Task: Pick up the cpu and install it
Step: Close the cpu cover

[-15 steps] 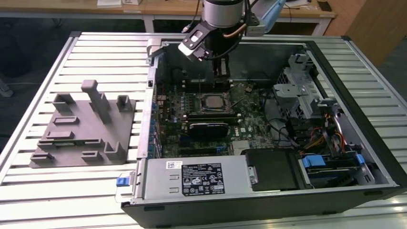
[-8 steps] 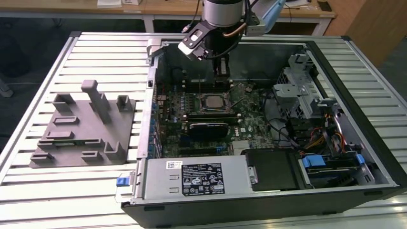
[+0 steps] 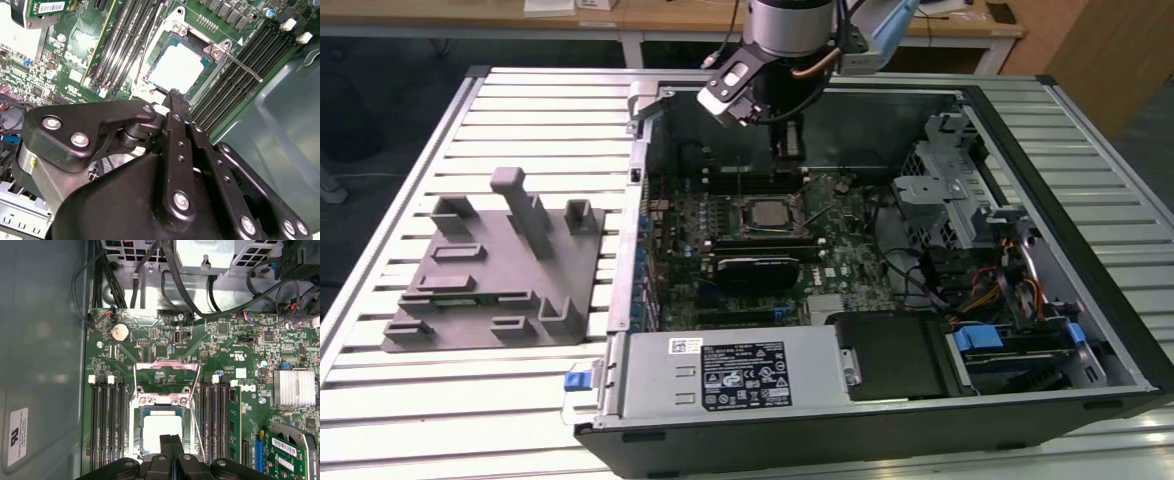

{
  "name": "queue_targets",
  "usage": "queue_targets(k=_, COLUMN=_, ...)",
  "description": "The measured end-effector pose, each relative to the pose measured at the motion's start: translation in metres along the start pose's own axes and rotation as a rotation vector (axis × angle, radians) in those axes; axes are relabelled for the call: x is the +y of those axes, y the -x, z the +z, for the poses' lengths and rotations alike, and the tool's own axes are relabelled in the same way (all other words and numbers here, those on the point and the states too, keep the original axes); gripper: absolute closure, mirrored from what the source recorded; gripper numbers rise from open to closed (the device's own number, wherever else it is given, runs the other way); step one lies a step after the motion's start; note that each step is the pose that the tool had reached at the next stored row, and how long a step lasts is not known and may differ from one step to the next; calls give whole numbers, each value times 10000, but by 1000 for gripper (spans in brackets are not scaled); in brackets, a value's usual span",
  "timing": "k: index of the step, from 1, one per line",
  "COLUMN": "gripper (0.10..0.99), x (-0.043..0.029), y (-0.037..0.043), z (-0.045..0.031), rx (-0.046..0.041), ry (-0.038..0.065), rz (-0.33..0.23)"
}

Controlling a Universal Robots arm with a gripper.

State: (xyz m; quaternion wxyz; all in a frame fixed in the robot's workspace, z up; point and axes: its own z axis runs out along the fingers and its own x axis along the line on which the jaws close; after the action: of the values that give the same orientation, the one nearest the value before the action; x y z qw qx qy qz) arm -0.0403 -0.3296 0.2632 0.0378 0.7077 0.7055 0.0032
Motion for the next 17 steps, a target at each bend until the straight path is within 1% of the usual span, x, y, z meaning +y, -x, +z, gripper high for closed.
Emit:
queue_targets(k=9, gripper=980, x=72, y=0, z=4, rx=0, ry=0, rz=0)
queue_targets(k=17, gripper=980, x=156, y=-1, z=9, rx=0, ry=0, rz=0)
